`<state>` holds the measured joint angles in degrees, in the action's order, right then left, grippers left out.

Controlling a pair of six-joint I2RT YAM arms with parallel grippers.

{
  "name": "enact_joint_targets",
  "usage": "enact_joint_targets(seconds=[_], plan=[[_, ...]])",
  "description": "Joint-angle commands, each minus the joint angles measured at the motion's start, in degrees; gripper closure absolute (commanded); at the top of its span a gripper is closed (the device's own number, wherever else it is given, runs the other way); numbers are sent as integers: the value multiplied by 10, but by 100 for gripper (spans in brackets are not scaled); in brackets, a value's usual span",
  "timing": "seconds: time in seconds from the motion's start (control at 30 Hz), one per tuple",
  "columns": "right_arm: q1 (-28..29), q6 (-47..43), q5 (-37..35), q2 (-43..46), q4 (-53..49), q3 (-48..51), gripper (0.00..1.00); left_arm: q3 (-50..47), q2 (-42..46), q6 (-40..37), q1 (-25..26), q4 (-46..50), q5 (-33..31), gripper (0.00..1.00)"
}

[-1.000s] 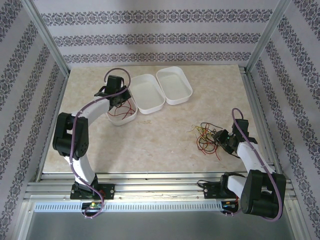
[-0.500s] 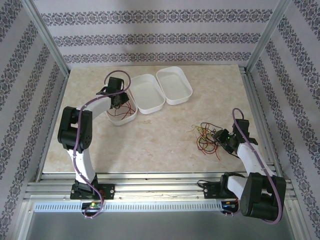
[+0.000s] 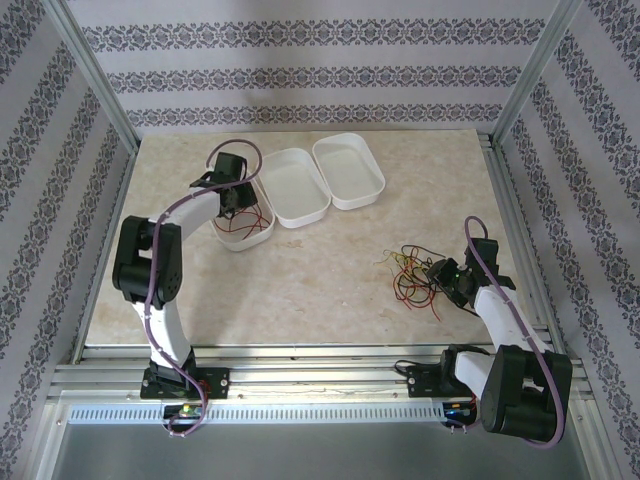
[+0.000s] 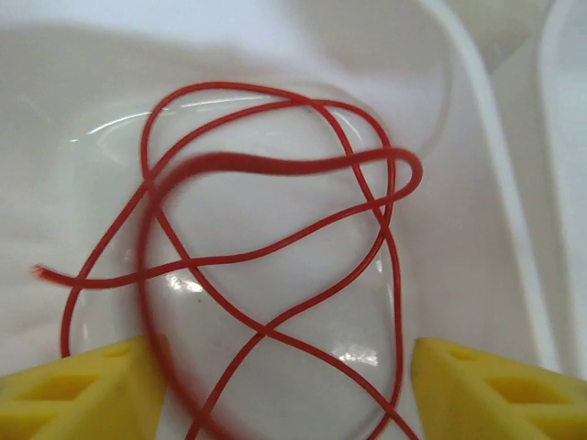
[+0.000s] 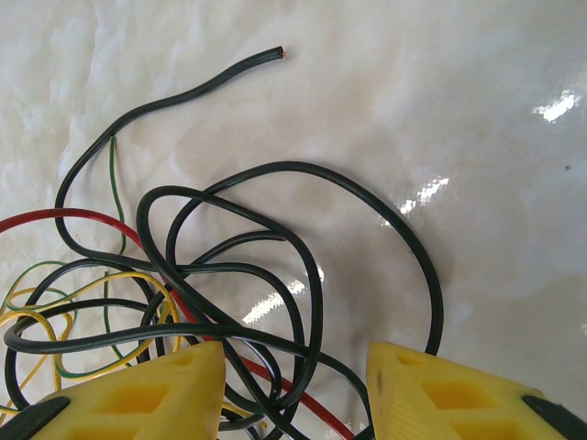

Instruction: Untangle the cables

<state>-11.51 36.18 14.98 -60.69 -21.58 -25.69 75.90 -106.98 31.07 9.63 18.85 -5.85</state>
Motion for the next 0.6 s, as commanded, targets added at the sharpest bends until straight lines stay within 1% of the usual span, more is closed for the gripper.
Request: enact_joint_targets(seconds=[0.0,0.07,0.17,0.23,0.3,0.4,0.5,0.57], plan=[[-7,-5,-7,7,-6,9,54,1,60,-19,-4,22,-38,23],[-7,-4,-6,6,-4,9,54,-2,75,-25,-4,25,-52,18],[-7,-5,-5,5,-2,9,54,-6,85,-34,-4,28,-70,17],[-7,-5,-4,4,-2,9,54,-4,81,-39,-3,31,-71,17],[-8,-5,-3,6,-3,10,54,-4,79,-39,-3,27,-62,17],[-9,-5,-4,9,-2,13,54,-2,78,-37,-1,11,-33,17],[-8,-5,-5,11,-3,14,54,11,81,-42,12,3,-18,18],[-9,-5,-5,9,-3,15,54,23,83,-51,26,0,-16,22]])
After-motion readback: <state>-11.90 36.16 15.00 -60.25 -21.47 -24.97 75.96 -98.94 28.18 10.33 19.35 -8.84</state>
